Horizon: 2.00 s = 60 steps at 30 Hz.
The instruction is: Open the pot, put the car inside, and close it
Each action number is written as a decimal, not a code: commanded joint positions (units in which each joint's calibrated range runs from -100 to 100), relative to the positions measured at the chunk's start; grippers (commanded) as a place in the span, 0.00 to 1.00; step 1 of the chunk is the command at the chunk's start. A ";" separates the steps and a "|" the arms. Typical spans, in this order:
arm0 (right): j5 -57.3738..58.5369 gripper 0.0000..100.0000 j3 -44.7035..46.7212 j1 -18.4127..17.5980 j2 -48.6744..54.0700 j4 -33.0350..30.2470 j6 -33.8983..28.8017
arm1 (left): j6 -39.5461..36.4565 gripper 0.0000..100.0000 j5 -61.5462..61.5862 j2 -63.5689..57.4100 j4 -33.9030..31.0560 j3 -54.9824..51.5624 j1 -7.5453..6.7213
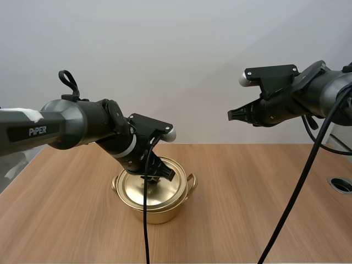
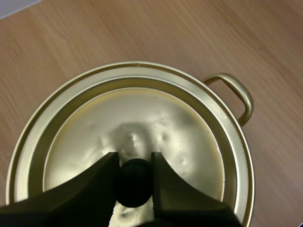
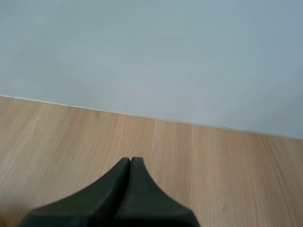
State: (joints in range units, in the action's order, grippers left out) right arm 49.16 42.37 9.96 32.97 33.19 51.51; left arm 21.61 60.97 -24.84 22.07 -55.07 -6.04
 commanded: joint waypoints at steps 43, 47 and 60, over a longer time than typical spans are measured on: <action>26.14 0.00 5.74 0.01 37.25 14.94 3.24 | -22.53 0.00 -20.61 -55.58 -10.93 -7.08 4.96; 25.47 0.00 9.34 0.01 38.93 14.44 7.21 | -22.64 0.00 -27.91 -57.67 -13.96 -16.66 4.96; 14.88 0.00 19.48 -0.54 39.28 21.12 20.62 | -22.23 0.00 -34.10 -66.00 -15.03 -42.98 4.96</action>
State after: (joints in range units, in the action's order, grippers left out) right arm 66.74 59.71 9.80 72.23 55.88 71.79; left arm -0.68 28.84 -89.35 7.36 -89.02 -1.10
